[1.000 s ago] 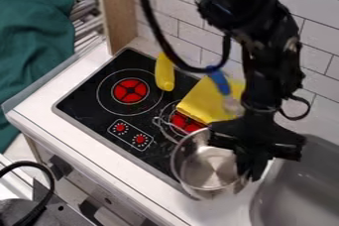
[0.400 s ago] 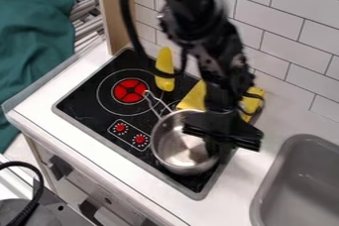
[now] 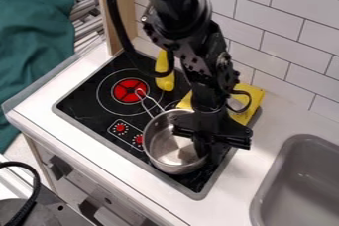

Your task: Put the silver pot below the right burner

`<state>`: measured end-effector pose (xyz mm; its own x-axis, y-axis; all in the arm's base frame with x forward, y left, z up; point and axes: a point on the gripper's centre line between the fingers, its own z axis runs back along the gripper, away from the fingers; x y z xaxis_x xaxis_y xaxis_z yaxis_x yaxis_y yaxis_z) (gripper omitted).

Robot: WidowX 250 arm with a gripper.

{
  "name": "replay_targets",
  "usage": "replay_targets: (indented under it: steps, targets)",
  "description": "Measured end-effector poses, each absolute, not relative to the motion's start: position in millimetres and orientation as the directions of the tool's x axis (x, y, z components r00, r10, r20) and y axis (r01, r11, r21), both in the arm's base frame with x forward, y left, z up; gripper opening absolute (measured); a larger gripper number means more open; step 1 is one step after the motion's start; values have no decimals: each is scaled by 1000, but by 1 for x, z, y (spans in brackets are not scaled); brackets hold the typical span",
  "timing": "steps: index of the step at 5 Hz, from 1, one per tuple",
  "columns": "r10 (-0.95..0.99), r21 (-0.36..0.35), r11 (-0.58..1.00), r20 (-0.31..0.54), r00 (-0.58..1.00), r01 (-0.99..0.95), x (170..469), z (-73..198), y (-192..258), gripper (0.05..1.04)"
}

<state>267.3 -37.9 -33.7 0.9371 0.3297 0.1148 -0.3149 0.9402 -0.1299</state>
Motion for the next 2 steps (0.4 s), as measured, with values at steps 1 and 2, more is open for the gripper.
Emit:
replay_targets:
  steps: [1, 2]
  targets:
    - [296, -86, 954, 136, 945, -287, 277, -18, -37, 514]
    - [248, -58, 969, 200, 948, -242, 290, 22, -34, 830]
